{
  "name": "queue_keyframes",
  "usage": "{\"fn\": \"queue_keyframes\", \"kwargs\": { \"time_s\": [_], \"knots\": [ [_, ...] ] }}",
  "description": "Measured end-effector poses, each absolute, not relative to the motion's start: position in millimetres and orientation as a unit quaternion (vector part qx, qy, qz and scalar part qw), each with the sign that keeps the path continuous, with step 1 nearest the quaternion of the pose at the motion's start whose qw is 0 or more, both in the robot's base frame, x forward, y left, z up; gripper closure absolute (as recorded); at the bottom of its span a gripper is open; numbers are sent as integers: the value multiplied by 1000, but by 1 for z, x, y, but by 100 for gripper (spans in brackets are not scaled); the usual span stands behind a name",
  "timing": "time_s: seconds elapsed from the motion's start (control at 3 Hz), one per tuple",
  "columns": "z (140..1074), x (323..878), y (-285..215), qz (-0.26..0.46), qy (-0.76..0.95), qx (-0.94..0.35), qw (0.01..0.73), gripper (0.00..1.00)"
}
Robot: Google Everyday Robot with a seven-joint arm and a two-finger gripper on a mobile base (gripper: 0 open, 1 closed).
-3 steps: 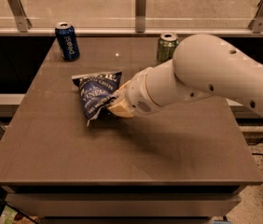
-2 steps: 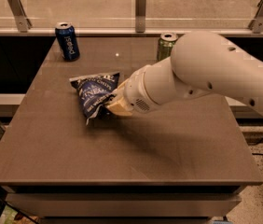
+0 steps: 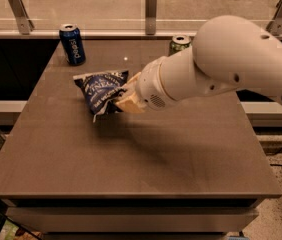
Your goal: Pick blue chip bag
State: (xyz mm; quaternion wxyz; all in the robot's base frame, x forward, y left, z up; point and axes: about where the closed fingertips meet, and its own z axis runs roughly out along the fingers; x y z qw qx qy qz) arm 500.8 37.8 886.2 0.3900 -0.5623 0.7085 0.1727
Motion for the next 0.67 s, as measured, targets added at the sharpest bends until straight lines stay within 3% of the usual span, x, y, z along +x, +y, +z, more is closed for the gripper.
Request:
{"fn": "queue_keyframes", "kwargs": {
  "time_s": [0.67],
  "knots": [
    [922,510,13,177,668,-570,445,100]
  ]
}}
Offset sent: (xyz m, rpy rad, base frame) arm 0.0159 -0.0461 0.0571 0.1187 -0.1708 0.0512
